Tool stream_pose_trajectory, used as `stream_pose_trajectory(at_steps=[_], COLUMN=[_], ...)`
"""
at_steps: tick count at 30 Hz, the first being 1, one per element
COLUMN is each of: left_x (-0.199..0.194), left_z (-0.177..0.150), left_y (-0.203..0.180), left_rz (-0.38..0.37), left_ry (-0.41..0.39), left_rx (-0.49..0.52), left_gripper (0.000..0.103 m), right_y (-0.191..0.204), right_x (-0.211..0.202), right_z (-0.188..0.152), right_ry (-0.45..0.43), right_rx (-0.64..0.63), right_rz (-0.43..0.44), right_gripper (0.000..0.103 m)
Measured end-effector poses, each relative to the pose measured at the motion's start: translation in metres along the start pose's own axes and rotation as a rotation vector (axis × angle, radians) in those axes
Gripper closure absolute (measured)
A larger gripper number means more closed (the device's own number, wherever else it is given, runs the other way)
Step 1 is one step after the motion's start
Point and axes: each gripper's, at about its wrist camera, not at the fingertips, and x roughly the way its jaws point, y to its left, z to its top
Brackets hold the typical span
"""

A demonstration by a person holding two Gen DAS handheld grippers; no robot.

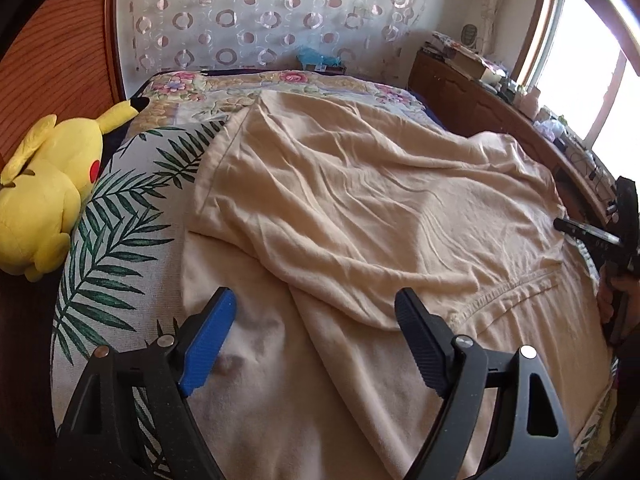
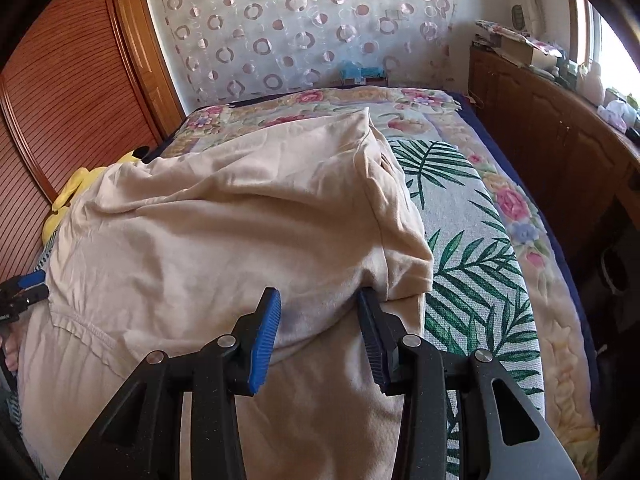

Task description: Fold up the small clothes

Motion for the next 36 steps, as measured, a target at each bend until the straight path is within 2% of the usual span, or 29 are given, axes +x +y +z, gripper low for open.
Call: stream_pose_trajectory(at_steps=[2,6,8,11,13,14,16,17,18,23,26,27,28,30,31,32,36], left_x=[0.0,0.007,0.011,0.018,0.022,0.024,0.026,0.027,0.027,0.014,0.006,0.004,0.003,0.001,0.001,0.0,-0.013], left_z=[0.007,0.02,0.025,0.031,0.034,0.035,0.037,0.037,0.036,0.035,0.036,0.038,0.039,0.041,0.043,0.043,0.042], left_y=[0.01,0.026,0.029,0.03,0.029,0.028,0.026,0.023,0.021,0.018,0.017,0.018,0.019,0.018,0.018,0.018,0.018], left_rz=[-0.021,-0.023,-0.022,-0.028,-0.022,-0.022,-0.016,-0.007,-0.002,-0.004,-0.002,-0.003,-0.003,0.005,0.005,0.005,-0.021], left_ry=[-0.006,0.001,0.006,0.012,0.015,0.017,0.024,0.027,0.03,-0.011,-0.03,-0.032,-0.035,-0.036,-0.035,-0.038,-0.089], left_rx=[-0.047,-0.114,-0.128,-0.128,-0.112,-0.102,-0.073,-0.046,-0.028,0.002,0.021,0.022,0.023,0.029,0.032,0.033,0.014], left_gripper=[0.026,0.043,0.046,0.055,0.065,0.076,0.084,0.093,0.095,0.098,0.098,0.098,0.098,0.098,0.098,0.098,0.099], right_y=[0.0,0.002,0.004,0.006,0.007,0.008,0.009,0.01,0.011,0.016,0.014,0.013,0.012,0.012,0.014,0.014,0.02], right_x=[0.0,-0.001,-0.007,-0.009,-0.009,-0.009,-0.009,-0.008,-0.008,-0.007,-0.006,-0.006,-0.005,-0.003,-0.004,-0.004,-0.018], right_z=[0.0,-0.003,-0.002,0.0,0.0,0.0,0.0,0.0,0.0,0.0,0.003,0.004,0.006,0.009,0.01,0.011,0.013], right_ry=[-0.001,-0.004,-0.002,0.001,0.002,0.003,0.003,0.004,0.005,0.01,0.016,0.021,0.027,0.029,0.02,0.011,-0.051], right_rx=[0.002,0.006,0.0,-0.016,-0.025,-0.028,-0.032,-0.036,-0.041,-0.071,-0.051,-0.038,-0.029,-0.033,-0.04,-0.049,-0.08], right_rz=[0.003,0.009,0.003,-0.011,-0.02,-0.023,-0.029,-0.031,-0.036,-0.057,-0.004,0.019,0.028,0.018,0.015,0.013,0.023], right_gripper=[0.061,0.061,0.061,0.06,0.06,0.06,0.06,0.06,0.06,0.06,0.061,0.063,0.072,0.076,0.086,0.1,0.101])
